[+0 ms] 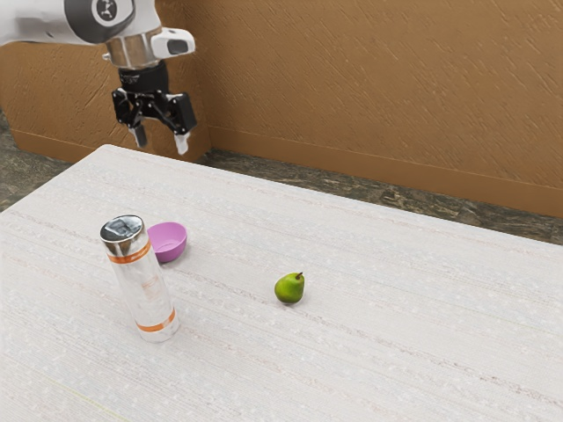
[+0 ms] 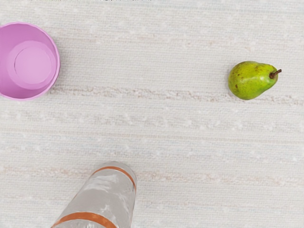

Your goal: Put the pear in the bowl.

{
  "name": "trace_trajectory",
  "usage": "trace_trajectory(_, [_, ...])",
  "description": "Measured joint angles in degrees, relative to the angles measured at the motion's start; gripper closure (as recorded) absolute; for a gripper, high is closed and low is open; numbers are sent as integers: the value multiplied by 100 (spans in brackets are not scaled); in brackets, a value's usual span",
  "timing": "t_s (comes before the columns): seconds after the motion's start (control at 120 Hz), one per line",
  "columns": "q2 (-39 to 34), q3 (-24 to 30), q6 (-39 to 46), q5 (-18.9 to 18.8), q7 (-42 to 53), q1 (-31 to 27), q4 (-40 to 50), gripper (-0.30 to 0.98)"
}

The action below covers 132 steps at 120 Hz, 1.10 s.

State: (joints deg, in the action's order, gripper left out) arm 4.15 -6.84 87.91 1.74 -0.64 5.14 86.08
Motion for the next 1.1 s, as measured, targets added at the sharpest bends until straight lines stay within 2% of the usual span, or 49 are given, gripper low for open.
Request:
trace_trajectory(0.3, [153, 0, 243, 0, -23, 67, 125, 1])
trace_trajectory(0.542, [745, 0, 1625, -3, -22, 788, 1383, 2])
trace_trajectory(0.833, [1345, -30, 2914, 137, -73, 1282, 1613, 2])
trace_trajectory(1.1, [1836, -20, 3549, 203, -34, 1352, 1645, 2])
